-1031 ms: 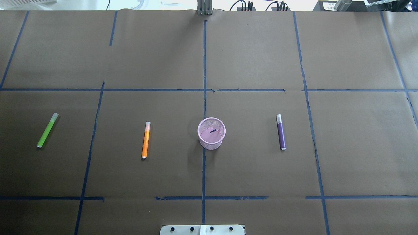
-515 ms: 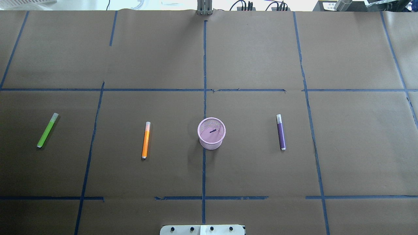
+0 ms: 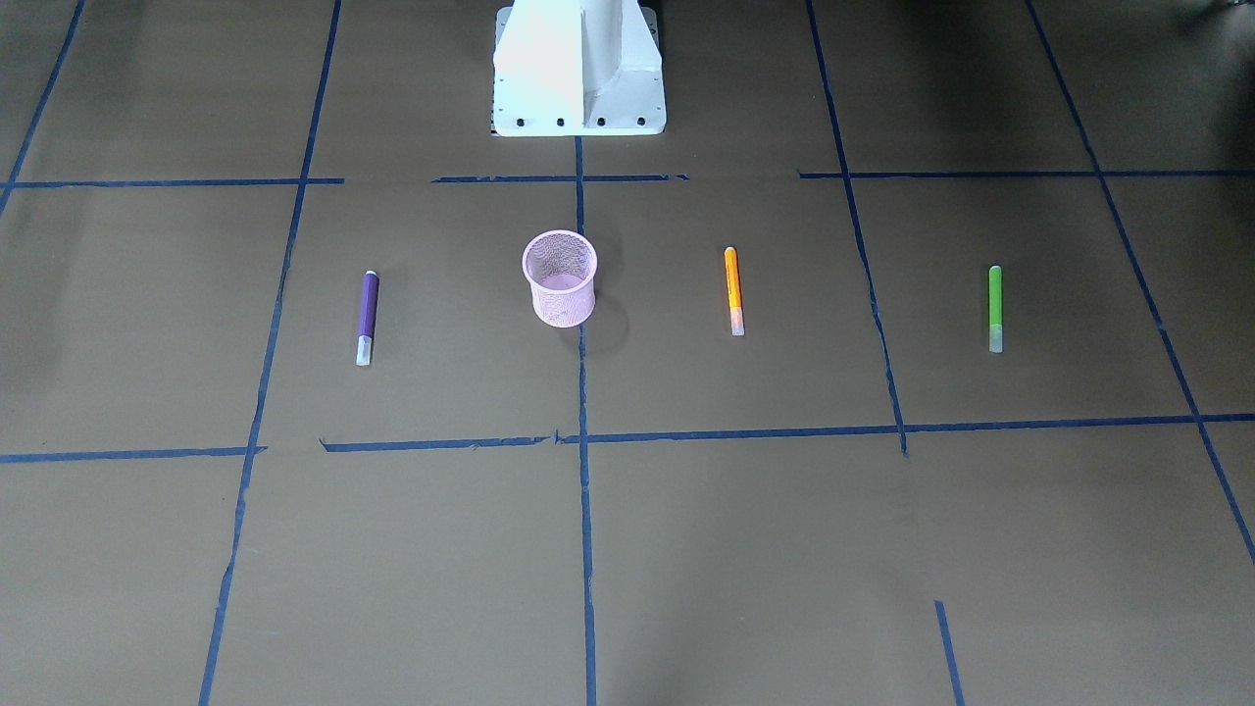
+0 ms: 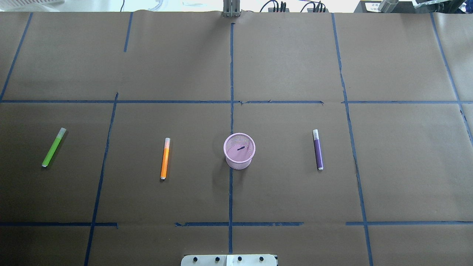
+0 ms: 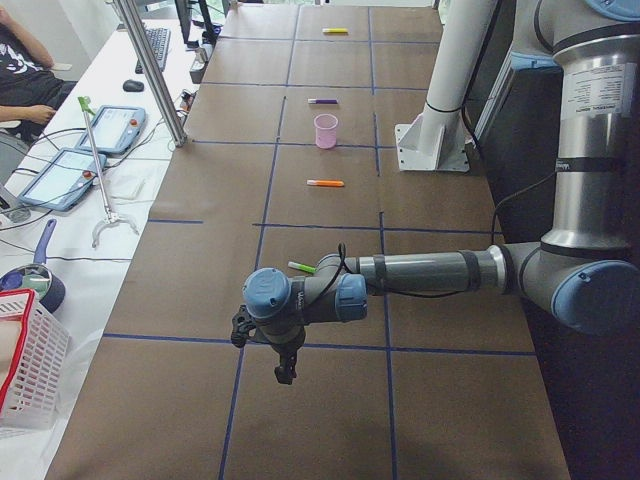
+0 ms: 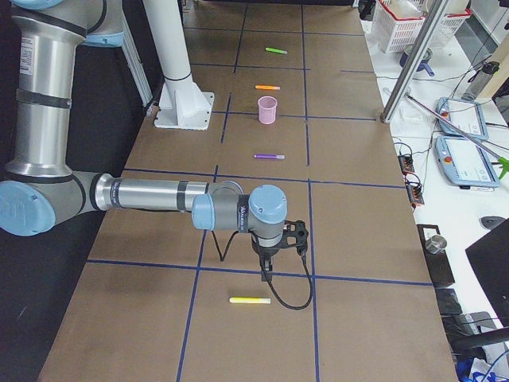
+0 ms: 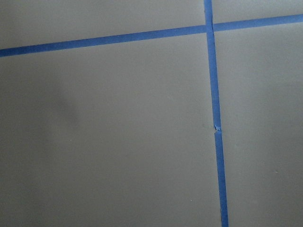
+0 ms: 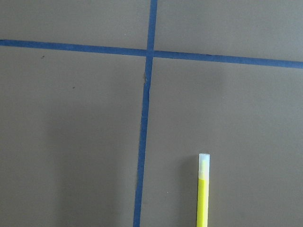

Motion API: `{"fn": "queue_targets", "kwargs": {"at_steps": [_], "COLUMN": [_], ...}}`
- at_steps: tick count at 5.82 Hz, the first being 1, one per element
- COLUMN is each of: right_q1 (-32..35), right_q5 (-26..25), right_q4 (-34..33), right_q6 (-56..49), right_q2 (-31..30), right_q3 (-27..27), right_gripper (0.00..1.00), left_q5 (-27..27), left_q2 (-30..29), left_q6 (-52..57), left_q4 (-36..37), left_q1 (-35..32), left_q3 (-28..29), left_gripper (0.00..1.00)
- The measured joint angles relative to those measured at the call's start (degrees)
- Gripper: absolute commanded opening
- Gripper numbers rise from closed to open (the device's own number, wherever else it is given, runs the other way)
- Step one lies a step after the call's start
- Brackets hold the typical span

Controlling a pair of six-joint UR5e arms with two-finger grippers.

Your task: Collect pens into pen holder

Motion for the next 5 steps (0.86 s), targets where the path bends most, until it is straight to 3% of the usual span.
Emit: {"fn": "queue_targets", "kwargs": {"at_steps": [3,5], "right_q1": [0.0,-0.3], "right_q5": [0.0,0.1], "right_q4": [0.0,0.7], "right_q6": [-0.1,-0.2], "right_q2": [-1.1,-2.4], "right_q3": [0.3,0.3], "right_gripper": [1.00,1.00], "left_q5": [0.0,0.0], "left_q2": [-0.6,-1.1], "left_q6": [-4.9,-17.4], "left_q4": [0.1,-0.4], "left_q1": [1.7,10.8], "left_q3": [-3.7,-9.9], "left_gripper": [1.00,1.00]}}
